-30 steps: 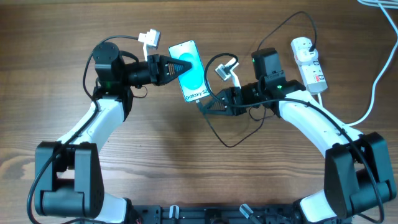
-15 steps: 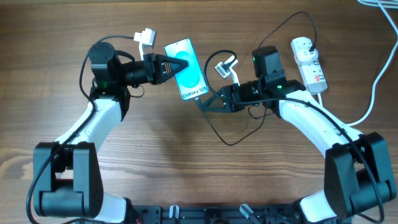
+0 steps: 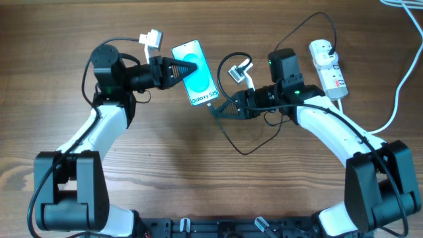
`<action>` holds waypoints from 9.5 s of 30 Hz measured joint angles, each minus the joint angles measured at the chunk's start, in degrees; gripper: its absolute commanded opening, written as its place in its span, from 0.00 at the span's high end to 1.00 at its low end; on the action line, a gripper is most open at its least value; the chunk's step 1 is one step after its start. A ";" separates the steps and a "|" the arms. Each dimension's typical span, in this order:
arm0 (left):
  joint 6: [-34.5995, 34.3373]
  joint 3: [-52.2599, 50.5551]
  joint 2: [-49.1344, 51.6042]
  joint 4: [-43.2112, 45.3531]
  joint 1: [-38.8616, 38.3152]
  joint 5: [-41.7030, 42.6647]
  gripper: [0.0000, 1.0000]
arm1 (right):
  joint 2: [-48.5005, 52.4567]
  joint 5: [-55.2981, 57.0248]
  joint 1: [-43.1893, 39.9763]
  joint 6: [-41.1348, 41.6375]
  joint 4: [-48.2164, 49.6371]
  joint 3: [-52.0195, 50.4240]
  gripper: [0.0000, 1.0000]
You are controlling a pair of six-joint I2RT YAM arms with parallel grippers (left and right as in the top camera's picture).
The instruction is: Plug charger to phone and switch on socket
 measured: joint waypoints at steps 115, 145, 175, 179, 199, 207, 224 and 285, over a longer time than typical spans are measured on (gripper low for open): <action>3.02 0.66 0.00 -3.96 1.40 2.32 0.96 | 0.00 6.05 4.66 7.76 10.23 -0.46 0.95; 4.11 -2.67 -0.07 -6.36 -1.01 1.66 0.96 | 0.98 0.70 3.61 13.09 14.03 -3.72 0.82; 19.12 10.16 1.14 -60.06 -17.70 -30.58 0.96 | -40.81 52.59 -12.94 -11.06 -44.78 6.45 0.01; 30.80 18.21 4.61 -69.64 -18.18 -36.48 0.96 | -47.21 58.84 -12.92 -11.06 -53.48 6.49 0.01; 35.69 35.71 14.58 -80.67 -16.74 -33.55 0.96 | -47.04 63.93 -12.92 -11.04 -53.53 -1.18 0.00; 54.40 38.03 30.36 -86.36 -17.16 -30.27 0.96 | -47.04 63.93 -12.94 -11.04 -53.62 -1.18 0.00; 62.07 38.14 38.05 -77.13 -17.29 -24.37 0.75 | -47.04 63.93 -12.94 -11.04 -53.86 -1.18 0.01; 29.46 38.12 -48.37 -135.34 -19.23 -99.97 0.00 | 16.81 79.28 -34.62 1.38 -37.11 32.17 0.95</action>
